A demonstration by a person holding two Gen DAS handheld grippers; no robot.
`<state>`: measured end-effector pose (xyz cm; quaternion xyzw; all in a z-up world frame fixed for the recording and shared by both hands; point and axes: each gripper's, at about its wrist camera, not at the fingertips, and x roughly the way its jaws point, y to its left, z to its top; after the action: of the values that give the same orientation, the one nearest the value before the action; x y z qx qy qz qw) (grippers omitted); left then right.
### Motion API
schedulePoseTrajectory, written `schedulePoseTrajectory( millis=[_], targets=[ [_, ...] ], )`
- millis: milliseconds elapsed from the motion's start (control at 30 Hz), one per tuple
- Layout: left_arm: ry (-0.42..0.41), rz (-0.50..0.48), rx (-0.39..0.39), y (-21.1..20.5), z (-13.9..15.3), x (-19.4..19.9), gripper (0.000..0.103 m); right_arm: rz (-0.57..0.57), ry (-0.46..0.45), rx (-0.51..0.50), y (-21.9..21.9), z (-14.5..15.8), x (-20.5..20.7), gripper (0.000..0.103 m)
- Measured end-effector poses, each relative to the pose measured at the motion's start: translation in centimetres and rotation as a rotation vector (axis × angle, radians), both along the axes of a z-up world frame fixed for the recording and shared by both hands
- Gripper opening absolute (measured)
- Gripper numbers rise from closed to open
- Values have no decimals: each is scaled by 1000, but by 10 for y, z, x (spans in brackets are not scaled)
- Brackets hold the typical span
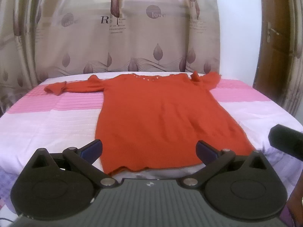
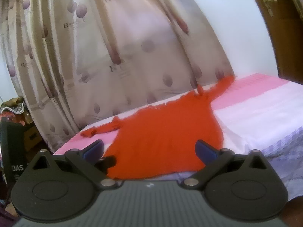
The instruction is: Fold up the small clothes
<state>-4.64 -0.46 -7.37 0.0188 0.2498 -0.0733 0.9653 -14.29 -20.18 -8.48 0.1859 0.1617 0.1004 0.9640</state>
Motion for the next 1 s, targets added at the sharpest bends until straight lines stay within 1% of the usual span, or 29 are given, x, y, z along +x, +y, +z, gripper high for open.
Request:
schedulePoseTrajectory(
  millis=[133, 333, 567, 1000],
  targets=[
    [-1, 3, 0, -3, 1, 0, 103, -8, 26, 1, -1, -2, 4, 103],
    [26, 16, -10, -4, 0, 2, 103, -1, 32, -12, 3, -3, 5, 103],
    [26, 14, -1, -2, -1, 4, 103, 2, 51, -9, 4, -5, 8, 103],
    [51, 10, 2, 2, -7, 6, 103, 7, 65, -9, 7, -8, 9, 103]
  ],
)
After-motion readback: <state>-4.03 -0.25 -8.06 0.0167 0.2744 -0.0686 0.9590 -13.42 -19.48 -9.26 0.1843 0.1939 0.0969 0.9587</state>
